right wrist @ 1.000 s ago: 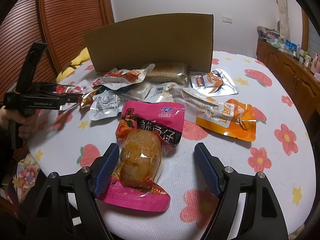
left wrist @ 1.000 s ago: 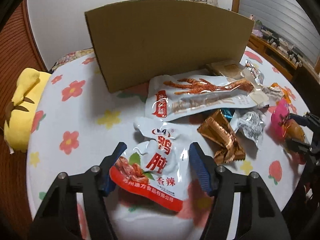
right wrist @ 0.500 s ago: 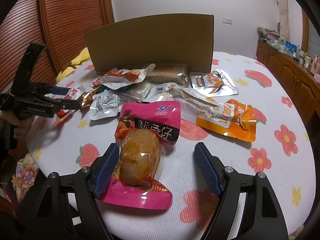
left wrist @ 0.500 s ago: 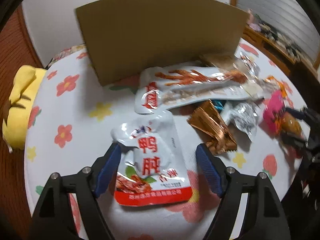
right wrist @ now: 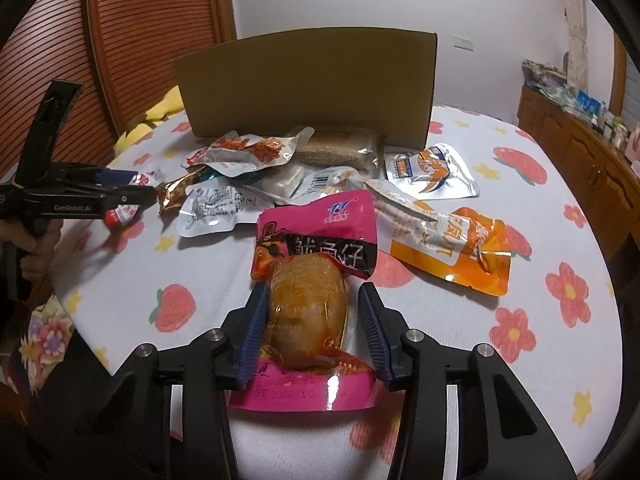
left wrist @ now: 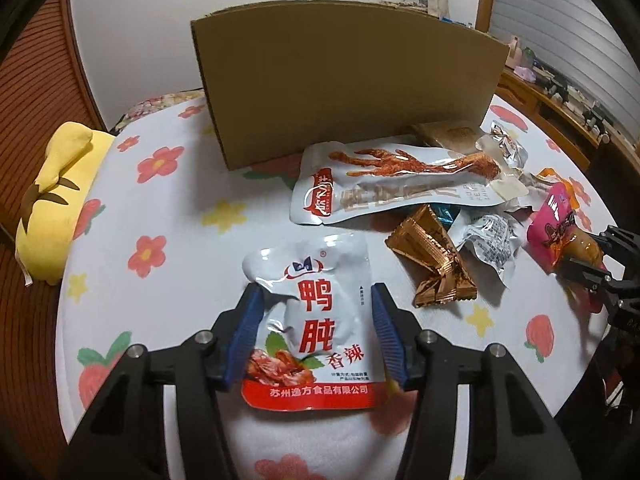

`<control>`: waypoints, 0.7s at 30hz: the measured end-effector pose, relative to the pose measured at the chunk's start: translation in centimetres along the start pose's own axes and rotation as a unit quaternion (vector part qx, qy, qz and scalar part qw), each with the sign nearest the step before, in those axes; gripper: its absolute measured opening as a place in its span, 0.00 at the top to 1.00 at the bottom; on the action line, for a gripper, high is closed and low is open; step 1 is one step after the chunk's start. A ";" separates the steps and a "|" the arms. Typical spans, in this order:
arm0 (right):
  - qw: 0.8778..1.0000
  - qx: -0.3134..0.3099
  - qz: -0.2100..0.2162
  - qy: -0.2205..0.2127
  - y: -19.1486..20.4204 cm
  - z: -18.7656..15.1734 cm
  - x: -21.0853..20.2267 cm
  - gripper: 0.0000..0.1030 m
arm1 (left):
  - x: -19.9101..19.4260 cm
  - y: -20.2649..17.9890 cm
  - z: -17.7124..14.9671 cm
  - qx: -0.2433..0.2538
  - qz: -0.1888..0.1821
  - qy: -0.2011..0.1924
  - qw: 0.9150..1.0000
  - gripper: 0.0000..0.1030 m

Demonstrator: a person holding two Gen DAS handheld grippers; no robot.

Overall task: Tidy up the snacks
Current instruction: 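Close the left tool on the duck pouch while the right tool grips the pink sausage snack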

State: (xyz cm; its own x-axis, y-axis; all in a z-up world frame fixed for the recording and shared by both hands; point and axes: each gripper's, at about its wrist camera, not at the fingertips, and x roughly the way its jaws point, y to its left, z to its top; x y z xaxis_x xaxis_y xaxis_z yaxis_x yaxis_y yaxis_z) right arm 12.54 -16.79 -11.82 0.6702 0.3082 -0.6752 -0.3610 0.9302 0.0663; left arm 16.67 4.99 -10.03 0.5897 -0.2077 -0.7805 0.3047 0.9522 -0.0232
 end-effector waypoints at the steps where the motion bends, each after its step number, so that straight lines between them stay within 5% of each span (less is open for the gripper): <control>1: 1.000 0.001 0.001 0.000 -0.1 0.1 0.0 0.57 | -0.2 0.0 -0.1 -0.003 0.001 -0.005 1.000 0.48; 21: 0.999 -0.011 0.003 -0.040 -0.7 2.7 -2.4 0.60 | -3.1 0.1 0.9 -0.036 0.001 -0.083 0.996 0.50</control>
State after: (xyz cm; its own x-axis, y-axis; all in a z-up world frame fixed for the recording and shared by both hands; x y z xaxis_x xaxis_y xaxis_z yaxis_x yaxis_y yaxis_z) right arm 12.92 -17.62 -8.25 0.7177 0.3298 -0.6133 -0.3791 0.9238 0.0531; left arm 15.52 5.52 -7.07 0.7072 -0.2341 -0.6671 0.2525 0.9650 -0.0709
